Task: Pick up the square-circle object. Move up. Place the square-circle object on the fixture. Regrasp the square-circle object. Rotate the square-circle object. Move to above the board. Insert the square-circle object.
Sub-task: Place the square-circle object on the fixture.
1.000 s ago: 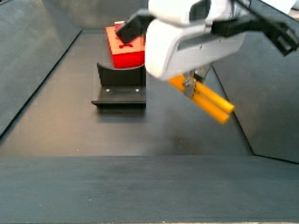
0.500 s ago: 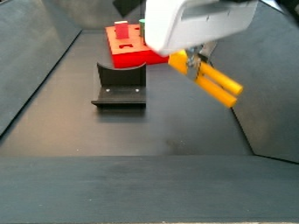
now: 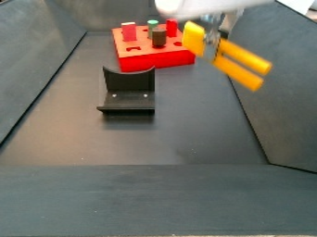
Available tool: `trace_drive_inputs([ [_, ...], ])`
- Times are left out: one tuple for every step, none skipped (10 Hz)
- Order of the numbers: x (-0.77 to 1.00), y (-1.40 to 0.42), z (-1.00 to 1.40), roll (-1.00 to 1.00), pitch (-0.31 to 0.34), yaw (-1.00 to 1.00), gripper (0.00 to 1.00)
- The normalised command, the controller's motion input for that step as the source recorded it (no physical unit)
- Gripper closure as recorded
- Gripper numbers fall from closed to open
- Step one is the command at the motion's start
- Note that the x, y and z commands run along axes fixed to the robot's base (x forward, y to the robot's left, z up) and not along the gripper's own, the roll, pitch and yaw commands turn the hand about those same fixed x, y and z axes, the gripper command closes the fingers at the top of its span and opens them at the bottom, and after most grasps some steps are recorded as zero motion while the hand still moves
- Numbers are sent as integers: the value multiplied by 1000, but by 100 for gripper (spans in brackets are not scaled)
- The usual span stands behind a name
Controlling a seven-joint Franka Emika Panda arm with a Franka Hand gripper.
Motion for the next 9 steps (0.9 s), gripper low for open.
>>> trace_drive_inputs([
  [1000, -413, -207, 30, -44, -1000, 100],
  [1000, -408, -248, 27, -39, -1000, 100],
  [1000, -344, -229, 24, -44, -1000, 100],
  [1000, -323, -203, 11, -33, -1000, 100],
  [1000, -300, -193, 0, -25, -1000, 100],
  [1000, -272, -191, -10, -24, -1000, 100],
  [1000, -243, -177, -29, -4, -809, 100],
  [1000, -217, -161, -39, 11, -562, 100],
  [1000, -193, -154, -47, 21, -370, 100],
])
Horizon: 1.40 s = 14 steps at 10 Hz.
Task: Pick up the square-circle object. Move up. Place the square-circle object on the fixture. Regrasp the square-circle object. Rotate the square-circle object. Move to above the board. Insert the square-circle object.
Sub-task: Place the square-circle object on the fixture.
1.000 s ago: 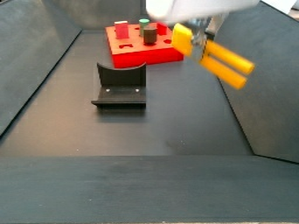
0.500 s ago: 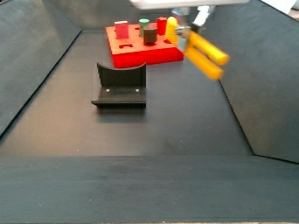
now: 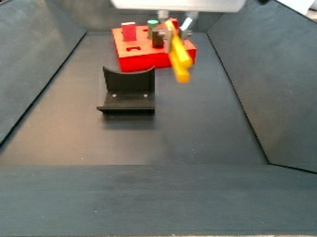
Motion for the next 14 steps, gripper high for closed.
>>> trace_drive_inputs([
  [1000, -165, -142, -54, 27, -205, 100],
  [1000, -142, -131, -59, 31, -125, 100],
  [1000, -121, -120, -64, 38, -85, 100],
  [1000, -98, -106, -71, 50, -50, 100],
  [1000, -85, -93, -75, 59, -31, 100],
  [1000, -67, -82, -75, 70, -16, 100],
  [727, -366, 670, -1000, 34, -149, 100],
  [572, -277, 636, -1000, 48, -154, 100],
  [430, -127, 462, -1000, 60, -152, 100],
  [288, -67, 253, -1000, 65, -151, 100],
  [176, -25, 87, -1000, 63, -150, 100],
  [84, 7, 38, -1000, 72, -152, 100],
  [60, 22, 42, -1000, 76, -155, 100],
  [67, 30, 16, -1000, 80, -158, 100],
])
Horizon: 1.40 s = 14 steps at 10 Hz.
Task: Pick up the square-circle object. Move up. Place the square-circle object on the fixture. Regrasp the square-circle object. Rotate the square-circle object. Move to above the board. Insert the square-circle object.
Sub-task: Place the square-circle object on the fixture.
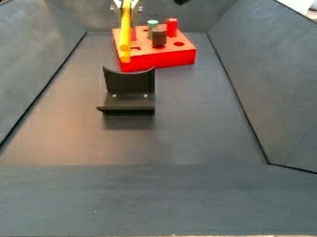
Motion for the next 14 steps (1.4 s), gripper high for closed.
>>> trace_drive_inputs([
  [80, 34, -7, -1000, 86, -165, 100],
  [90, 41, -8, -1000, 94, -171, 100],
  [93, 46, -15, -936, 95, -176, 100],
  [88, 46, -17, -766, 76, -159, 100],
  [85, 46, -15, -590, 55, -143, 100],
  [79, 44, -17, -362, 34, -125, 100],
  [76, 28, -7, -242, 23, -106, 100],
  [129, 132, -1000, -1000, 173, -12, 100],
  [130, 137, -1000, -1000, 165, -17, 100],
  [146, 138, -1000, -1000, 210, -61, 100],
  [159, 134, -1000, -940, 232, -97, 100],
  [170, 138, -1000, -777, 208, -132, 100],
  [173, 141, -1000, -615, 179, -165, 100],
  [184, 144, -1000, -396, 134, -193, 100],
])
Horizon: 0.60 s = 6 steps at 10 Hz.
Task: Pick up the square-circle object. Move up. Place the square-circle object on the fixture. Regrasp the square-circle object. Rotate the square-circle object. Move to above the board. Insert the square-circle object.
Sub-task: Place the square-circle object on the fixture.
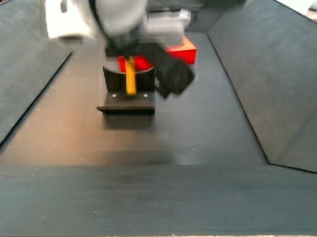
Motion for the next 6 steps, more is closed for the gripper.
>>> trace_drive_inputs([
  [194, 138, -1000, -259, 103, -203, 100],
  [174, 113, -858, -184, 51, -197, 100],
  [139, 96, -661, -174, 14, -189, 100],
  [99, 100, -596, -135, -12, -172, 100],
  [86, 107, -584, -117, -31, -154, 100],
  [87, 107, -581, -116, -32, -125, 100],
])
